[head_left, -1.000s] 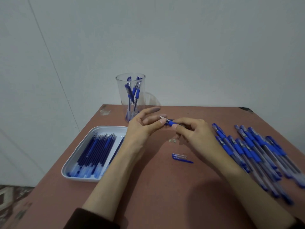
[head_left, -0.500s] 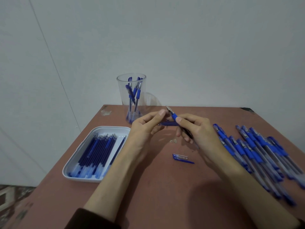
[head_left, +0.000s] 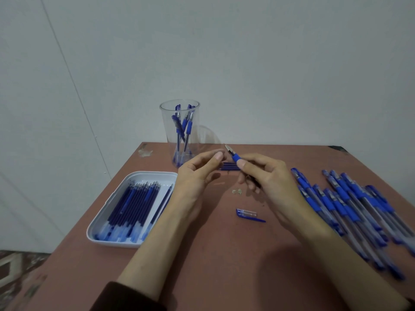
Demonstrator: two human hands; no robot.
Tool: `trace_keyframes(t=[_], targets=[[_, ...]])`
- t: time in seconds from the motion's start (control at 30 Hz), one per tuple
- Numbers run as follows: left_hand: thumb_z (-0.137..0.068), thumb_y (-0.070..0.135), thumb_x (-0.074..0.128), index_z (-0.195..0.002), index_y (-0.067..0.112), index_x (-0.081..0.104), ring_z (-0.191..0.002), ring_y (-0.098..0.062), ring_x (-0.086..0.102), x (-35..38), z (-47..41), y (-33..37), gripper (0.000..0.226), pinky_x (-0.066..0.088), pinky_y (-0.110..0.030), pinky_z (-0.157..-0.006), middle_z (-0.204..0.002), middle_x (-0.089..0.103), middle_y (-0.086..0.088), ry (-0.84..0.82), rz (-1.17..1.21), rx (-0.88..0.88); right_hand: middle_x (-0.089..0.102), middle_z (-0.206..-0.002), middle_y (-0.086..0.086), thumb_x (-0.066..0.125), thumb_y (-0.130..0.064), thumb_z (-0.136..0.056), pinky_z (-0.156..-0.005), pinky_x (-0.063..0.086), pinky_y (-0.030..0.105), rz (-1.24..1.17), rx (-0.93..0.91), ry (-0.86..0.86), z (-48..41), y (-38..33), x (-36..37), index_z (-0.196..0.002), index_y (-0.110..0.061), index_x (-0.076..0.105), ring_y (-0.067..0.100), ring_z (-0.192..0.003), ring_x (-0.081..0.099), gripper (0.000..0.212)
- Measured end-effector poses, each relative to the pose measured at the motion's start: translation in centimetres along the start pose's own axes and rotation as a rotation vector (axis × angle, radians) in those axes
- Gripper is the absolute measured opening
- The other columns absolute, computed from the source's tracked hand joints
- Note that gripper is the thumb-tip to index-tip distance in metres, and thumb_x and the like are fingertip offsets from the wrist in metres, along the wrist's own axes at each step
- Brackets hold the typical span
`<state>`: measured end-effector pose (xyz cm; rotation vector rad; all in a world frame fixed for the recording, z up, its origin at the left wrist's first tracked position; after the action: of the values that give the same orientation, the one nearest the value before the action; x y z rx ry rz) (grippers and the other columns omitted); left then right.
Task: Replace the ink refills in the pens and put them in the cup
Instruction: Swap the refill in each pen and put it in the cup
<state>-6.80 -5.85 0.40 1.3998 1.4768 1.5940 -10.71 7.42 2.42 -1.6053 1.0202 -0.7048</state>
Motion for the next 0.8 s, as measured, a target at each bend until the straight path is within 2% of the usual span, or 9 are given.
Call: trace_keyframes(t=[0.17, 0.3, 0.43, 0.6, 0.67, 0.73, 0.8], targets=[[-0.073, 0.037, 0.067, -0.092, 0.021, 0.074, -0.096, -0.007, 0.066, 0.4, 0.3, 0.1, 0.026, 0.045, -0.023, -0.081, -0.097, 0.074, 0.002, -0.016, -0.081, 0.001, 0.059, -0.061, 0.002, 0.067, -0.015, -0.087, -0.05, 0.041, 0.018, 0.136, -0.031, 0.054, -0.1, 0.3, -0.5, -0.094, -0.023, 0.073, 0.004, -0.051, 0.05, 0.012], [-0.079, 0.029, 0.069, -0.09, 0.02, 0.075, -0.089, -0.002, 0.065, -0.1, 0.3, 0.0, 0.016, 0.044, -0.02, -0.075, -0.094, 0.074, 0.002, 0.046, -0.125, 0.007, 0.06, -0.063, 0.001, 0.069, -0.016, -0.085, -0.055, 0.046, 0.018, 0.208, -0.062, 0.055, -0.1, 0.3, -0.4, -0.091, -0.031, 0.072, 0.008, -0.057, 0.055, 0.016], [-0.079, 0.029, 0.067, -0.09, 0.019, 0.075, -0.094, -0.008, 0.066, 0.1, 0.3, -0.1, 0.017, 0.044, -0.023, -0.081, -0.098, 0.073, -0.002, 0.021, -0.105, -0.009, 0.058, -0.059, 0.001, 0.065, -0.014, -0.088, -0.046, 0.037, 0.015, 0.089, 0.031, -0.004, 0.1, 0.7, 0.3, -0.095, -0.023, 0.074, 0.005, -0.046, 0.045, 0.015], [-0.07, 0.032, 0.068, -0.077, 0.022, 0.078, -0.078, -0.005, 0.061, 0.2, 0.3, 0.3, 0.015, 0.042, -0.026, -0.086, -0.083, 0.072, 0.001, -0.019, -0.083, 0.012, 0.053, -0.057, 0.004, 0.062, -0.017, -0.09, -0.05, 0.021, 0.029, -0.036, 0.162, -0.074, 0.1, 1.7, 0.7, -0.096, -0.017, 0.075, 0.009, -0.043, 0.033, 0.014], [-0.069, 0.031, 0.069, -0.076, 0.022, 0.078, -0.079, -0.007, 0.06, 0.2, 0.2, 0.2, 0.015, 0.042, -0.029, -0.089, -0.08, 0.071, 0.001, -0.024, -0.073, 0.002, 0.051, -0.056, 0.003, 0.06, -0.017, -0.091, -0.052, 0.015, 0.03, -0.069, 0.195, -0.11, 0.1, 1.9, 0.8, -0.096, -0.015, 0.075, 0.01, -0.043, 0.031, 0.015], [-0.071, 0.033, 0.069, -0.079, 0.022, 0.078, -0.086, -0.011, 0.062, 0.2, 0.1, 0.1, 0.016, 0.043, -0.029, -0.089, -0.085, 0.072, -0.001, -0.03, -0.078, -0.007, 0.052, -0.056, 0.004, 0.06, -0.017, -0.091, -0.052, 0.015, 0.03, -0.07, 0.198, -0.117, 0.1, 2.0, 0.8, -0.095, -0.015, 0.075, 0.01, -0.043, 0.031, 0.016], [-0.077, 0.029, 0.068, -0.09, 0.021, 0.076, -0.091, -0.007, 0.065, 0.4, 0.2, -0.1, 0.017, 0.045, -0.023, -0.084, -0.092, 0.073, 0.0, -0.036, -0.136, -0.008, 0.053, -0.056, 0.004, 0.061, -0.017, -0.091, -0.05, 0.019, 0.029, -0.031, 0.171, -0.07, -0.1, 1.9, 0.4, -0.094, -0.017, 0.075, 0.01, -0.042, 0.033, 0.014]])
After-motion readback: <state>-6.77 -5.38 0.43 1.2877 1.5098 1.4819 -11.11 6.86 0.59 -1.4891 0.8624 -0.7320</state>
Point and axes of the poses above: each hand's wrist, its own z-axis away from the middle knuckle, its own x-axis out of the palm, y = z × x, the point moved 8 cm from there along -z, towards the middle knuckle
